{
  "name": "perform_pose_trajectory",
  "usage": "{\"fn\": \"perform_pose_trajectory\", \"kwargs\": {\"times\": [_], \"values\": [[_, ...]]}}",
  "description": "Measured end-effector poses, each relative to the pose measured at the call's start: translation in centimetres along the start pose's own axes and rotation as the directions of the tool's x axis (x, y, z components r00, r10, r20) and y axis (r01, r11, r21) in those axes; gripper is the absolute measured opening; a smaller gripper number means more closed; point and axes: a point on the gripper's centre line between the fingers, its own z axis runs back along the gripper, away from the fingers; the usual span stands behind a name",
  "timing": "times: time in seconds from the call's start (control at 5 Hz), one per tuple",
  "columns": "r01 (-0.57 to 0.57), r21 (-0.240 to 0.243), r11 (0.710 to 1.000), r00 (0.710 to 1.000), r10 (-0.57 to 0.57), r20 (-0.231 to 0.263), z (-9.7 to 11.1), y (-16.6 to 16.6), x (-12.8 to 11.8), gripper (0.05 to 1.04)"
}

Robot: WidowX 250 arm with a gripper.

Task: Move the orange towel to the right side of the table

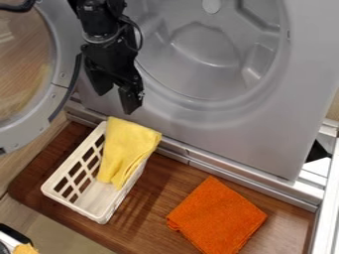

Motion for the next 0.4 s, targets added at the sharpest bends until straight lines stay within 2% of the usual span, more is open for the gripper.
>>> {"fn": "perform_pose_trajectory", "kwargs": {"times": [0.2,0.4], "values": [[-0.001,-0.016,1.000,1.000,0.001,-0.024,-0.8,-0.3,-0.4,1.000],[0.028,-0.065,0.998,1.000,-0.027,0.006,-1.3,-2.5,0.1,1.000]]}}
